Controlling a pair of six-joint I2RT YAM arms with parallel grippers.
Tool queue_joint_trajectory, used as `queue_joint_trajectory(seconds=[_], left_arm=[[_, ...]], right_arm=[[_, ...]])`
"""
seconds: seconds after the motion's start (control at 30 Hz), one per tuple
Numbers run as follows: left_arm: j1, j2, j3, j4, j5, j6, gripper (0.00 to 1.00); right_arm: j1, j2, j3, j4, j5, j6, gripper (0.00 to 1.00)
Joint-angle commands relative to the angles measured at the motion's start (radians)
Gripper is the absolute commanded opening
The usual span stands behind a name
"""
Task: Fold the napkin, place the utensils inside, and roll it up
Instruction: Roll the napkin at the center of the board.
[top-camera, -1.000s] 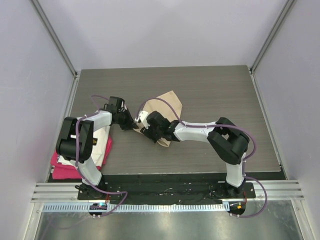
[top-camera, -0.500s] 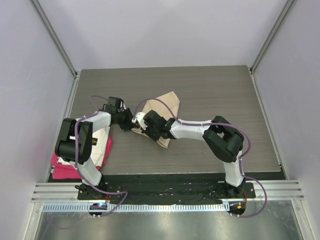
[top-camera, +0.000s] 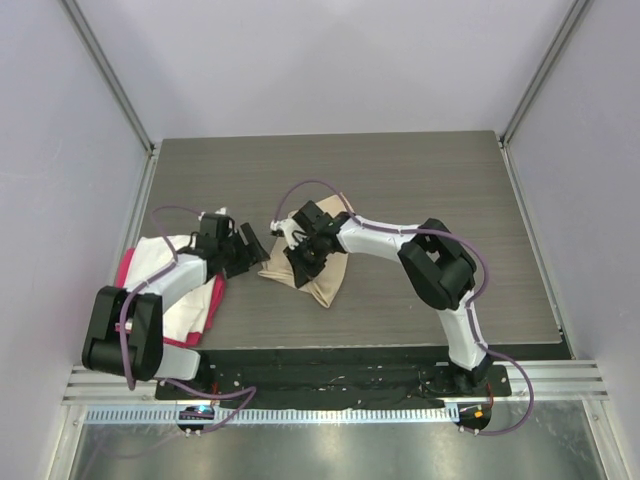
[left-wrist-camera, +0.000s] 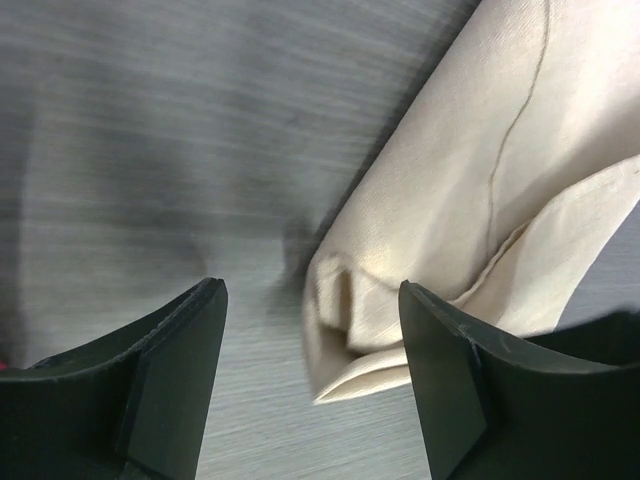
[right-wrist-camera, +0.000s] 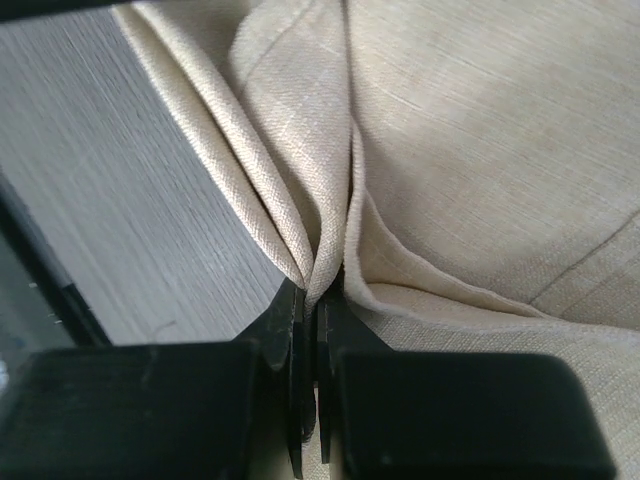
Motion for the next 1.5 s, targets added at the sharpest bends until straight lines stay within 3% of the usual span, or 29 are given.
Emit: queue_joint_trajectory(seconds=[0.0, 0.3, 0.63, 1.47], left_arm=[[0.005, -0.114, -0.107, 0.161, -0.026, 0.018, 0.76], [-0.001, -0.212, -0.241, 0.333, 0.093, 0.024, 0.8], [-0.001, -0.165, -0.302, 0.494, 0.189, 0.006, 0.78], [-0.002, 0.062, -0.229, 0.579, 0.175, 0.018, 0.51]], right_arm=[[-0.075, 0.056, 0.061, -0.087, -0.196, 0.088, 0.01], [-0.182, 0.201, 0.148, -0.147, -0.32, 0.14, 0.01], [-0.216, 0.267, 0.159, -0.155, -0.369, 0.165, 0.01], [-0.228, 0.313, 0.173, -0.159, -0.383, 0.188, 0.01]])
